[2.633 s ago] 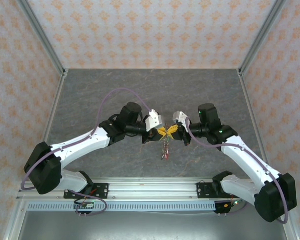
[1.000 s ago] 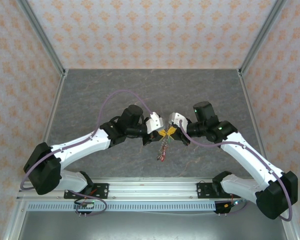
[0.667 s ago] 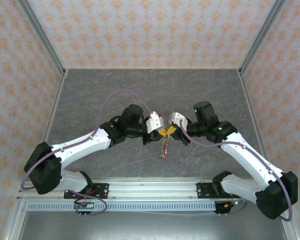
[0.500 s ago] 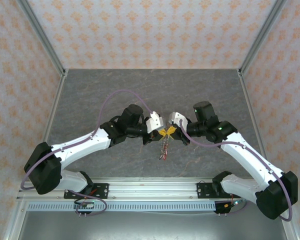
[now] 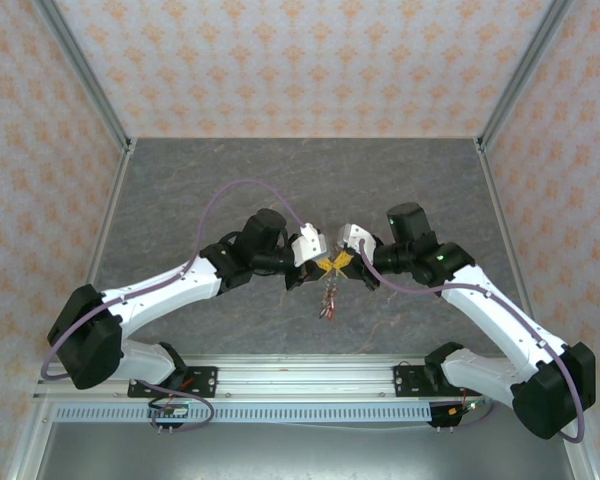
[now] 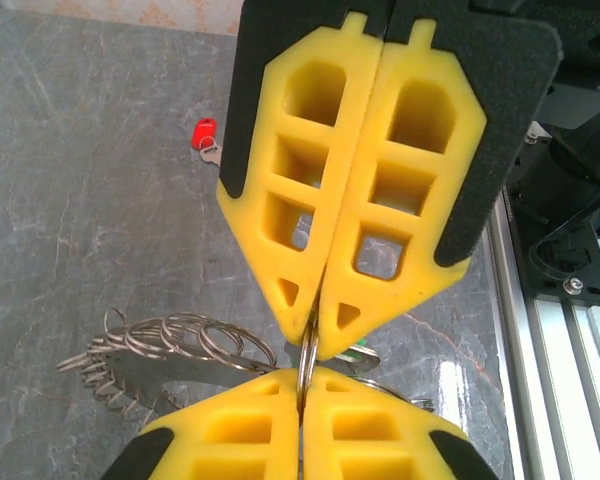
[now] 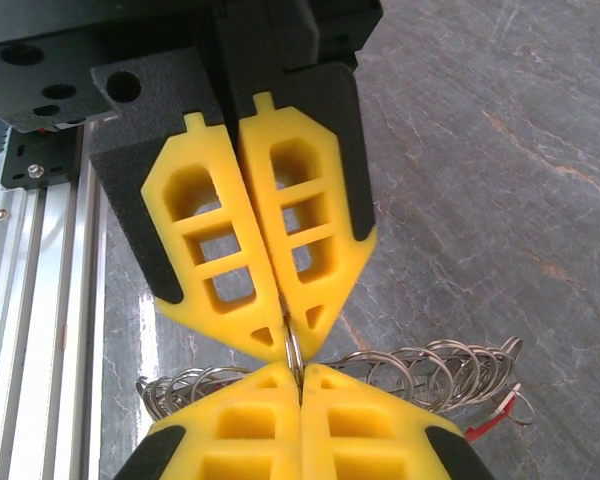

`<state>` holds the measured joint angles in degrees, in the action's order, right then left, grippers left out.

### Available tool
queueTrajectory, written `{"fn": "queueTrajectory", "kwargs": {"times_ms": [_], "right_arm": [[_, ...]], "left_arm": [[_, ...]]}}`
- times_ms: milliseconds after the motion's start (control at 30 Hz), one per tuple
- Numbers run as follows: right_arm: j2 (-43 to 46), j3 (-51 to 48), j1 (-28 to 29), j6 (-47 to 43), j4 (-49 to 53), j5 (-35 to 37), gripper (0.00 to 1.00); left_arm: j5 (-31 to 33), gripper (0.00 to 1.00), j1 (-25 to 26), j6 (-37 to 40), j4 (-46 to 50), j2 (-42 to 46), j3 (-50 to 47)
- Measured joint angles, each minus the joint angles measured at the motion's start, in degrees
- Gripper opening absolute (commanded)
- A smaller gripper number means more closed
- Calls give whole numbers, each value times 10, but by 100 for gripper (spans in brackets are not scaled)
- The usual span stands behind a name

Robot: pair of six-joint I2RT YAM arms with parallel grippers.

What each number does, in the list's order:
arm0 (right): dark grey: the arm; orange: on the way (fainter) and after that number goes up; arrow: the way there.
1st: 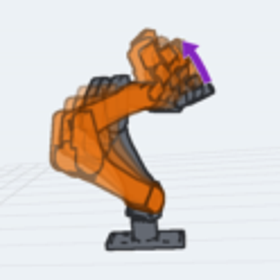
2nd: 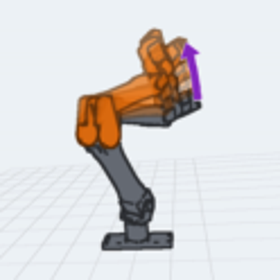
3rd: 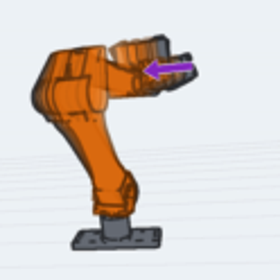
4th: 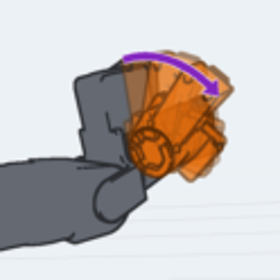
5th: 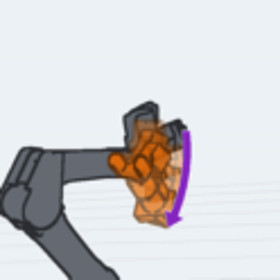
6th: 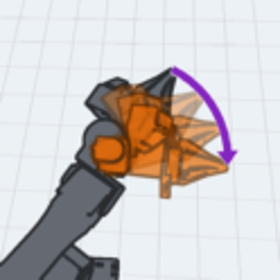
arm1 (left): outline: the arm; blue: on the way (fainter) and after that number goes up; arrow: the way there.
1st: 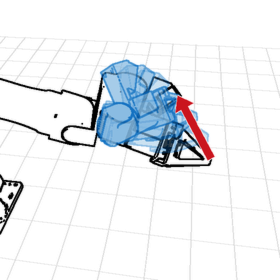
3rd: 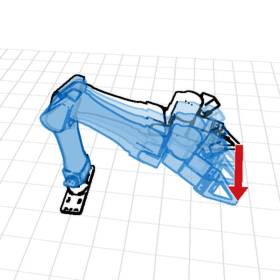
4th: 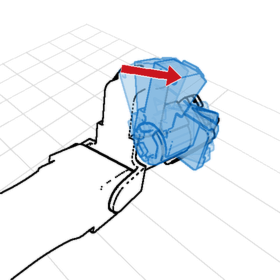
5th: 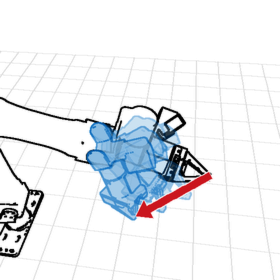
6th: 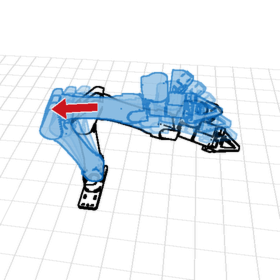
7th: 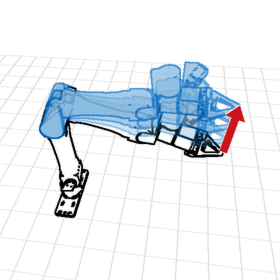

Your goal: Put the keys on the keyring

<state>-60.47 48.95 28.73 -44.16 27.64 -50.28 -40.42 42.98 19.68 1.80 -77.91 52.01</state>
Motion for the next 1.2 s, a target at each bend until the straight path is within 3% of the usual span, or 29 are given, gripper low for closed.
{"fn": "queueTrajectory", "kwargs": {"times_ms": [100,167,267,333,400,733,1200], "right_arm": [[1,0,0,0,-2,0,0],[2,0,0,0,-3,0,0],[3,0,1,2,-3,-3,0],[3,-1,1,5,-3,-4,0],[3,-2,1,6,-5,-5,0],[40,-52,0,50,-57,10,17],[54,-130,-13,142,-166,10,13]], "left_arm": [[0,2,0,2,2,3,0],[0,13,0,2,2,4,0],[0,14,0,0,1,5,0],[0,12,0,-1,1,5,0],[-1,0,0,-2,3,5,2],[-3,0,-2,-18,-35,10,-22],[-43,0,-14,-49,-78,12,-37]]}}
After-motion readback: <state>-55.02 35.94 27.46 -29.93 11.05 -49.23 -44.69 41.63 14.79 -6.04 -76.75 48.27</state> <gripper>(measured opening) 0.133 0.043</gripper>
